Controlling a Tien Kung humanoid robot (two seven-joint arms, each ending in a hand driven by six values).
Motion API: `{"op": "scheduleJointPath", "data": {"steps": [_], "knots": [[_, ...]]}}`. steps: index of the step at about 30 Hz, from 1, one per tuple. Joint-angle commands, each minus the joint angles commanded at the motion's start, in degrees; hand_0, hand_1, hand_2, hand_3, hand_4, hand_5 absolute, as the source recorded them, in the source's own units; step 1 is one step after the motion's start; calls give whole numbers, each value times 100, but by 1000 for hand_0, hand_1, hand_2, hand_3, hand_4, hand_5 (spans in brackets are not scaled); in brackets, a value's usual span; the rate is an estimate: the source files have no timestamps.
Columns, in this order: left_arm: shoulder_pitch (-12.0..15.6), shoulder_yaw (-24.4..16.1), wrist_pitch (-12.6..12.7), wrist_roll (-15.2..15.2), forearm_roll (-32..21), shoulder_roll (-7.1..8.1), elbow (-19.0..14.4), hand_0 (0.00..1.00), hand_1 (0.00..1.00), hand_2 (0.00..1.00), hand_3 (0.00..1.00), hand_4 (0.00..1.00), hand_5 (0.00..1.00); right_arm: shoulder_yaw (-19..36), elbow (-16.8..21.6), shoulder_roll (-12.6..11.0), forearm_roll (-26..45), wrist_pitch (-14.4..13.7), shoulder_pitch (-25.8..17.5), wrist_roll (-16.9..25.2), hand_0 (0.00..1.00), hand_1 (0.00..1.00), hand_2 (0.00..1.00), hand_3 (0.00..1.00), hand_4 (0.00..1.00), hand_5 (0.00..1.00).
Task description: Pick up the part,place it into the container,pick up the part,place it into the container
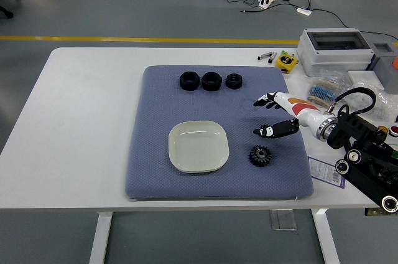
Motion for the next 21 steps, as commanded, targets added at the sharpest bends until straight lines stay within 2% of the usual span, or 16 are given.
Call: {"op": "scheduleJointPath", "data": {"steps": [15,21], "knots": [[5,8,4,9,-17,0,0,710,624,640,567,619,704,-212,-416,301,23,186,92,-351,741,728,743,731,913,327],[14,24,7,15,-15,1,0,710,623,641,567,619,704,-166,-643,407,-24,100,60,-382,720,719,734,729,911,331]]}}
